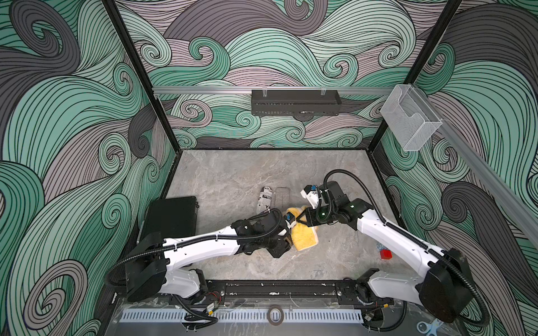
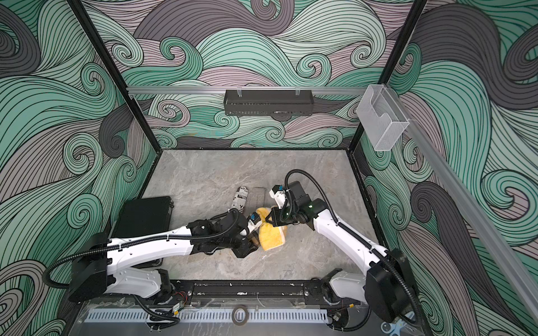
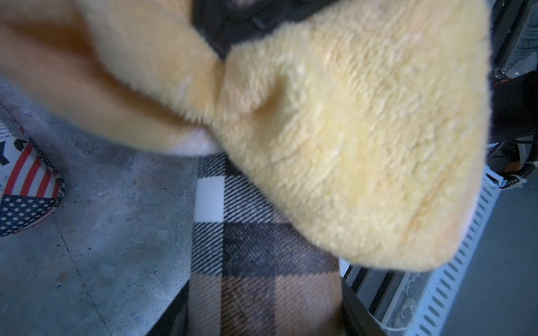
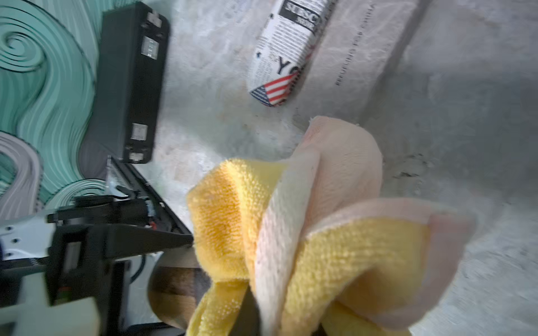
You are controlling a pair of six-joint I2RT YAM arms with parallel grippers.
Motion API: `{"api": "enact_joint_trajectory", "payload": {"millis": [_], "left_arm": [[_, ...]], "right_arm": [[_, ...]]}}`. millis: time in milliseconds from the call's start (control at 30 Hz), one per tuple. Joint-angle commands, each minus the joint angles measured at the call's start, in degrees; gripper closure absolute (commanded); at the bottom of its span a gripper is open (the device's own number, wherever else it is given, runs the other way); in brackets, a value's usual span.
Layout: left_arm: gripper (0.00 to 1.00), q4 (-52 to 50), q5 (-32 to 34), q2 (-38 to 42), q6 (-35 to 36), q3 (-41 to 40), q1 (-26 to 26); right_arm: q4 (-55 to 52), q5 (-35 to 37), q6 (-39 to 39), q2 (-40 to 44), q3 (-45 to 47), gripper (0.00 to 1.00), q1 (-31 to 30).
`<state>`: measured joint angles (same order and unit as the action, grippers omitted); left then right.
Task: Wipe the eyeglass case
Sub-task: Wipe the dirt from the eyeglass case.
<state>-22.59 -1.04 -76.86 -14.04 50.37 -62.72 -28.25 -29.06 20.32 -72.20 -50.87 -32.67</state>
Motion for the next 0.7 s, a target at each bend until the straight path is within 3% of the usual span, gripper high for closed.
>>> {"api": "enact_joint_trajectory", "payload": {"millis": [0,100,233,367,667], "left_arm": [[0.48,4.52,1.19,2.81,-0.17,0.13,-0.34],[0.48,4.97,1.19,3.41,-0.59,-0.44,-0.33],[0.48,4.79,1.04,3.80,-0.88,-0.96,-0.33],[0.48,5.10,1.34,3.87,-1.07,-1.33,-0.32],[0.48,7.21,0.61,3.79,-3.12,-1.69,-0.31]], "right_arm": [[5.20,-8.91,1.98,-1.68,0.97,1.00,-2.44],[4.20,-8.07,1.10,-2.41,1.04,1.00,-3.13],[-4.21,3.91,-0.70,-2.67,0.38,1.00,-1.39],[-6.75,10.40,-0.01,-1.37,-0.05,1.00,0.28],[3.44,-9.89,0.97,-3.12,-0.10,1.00,-3.27]]}}
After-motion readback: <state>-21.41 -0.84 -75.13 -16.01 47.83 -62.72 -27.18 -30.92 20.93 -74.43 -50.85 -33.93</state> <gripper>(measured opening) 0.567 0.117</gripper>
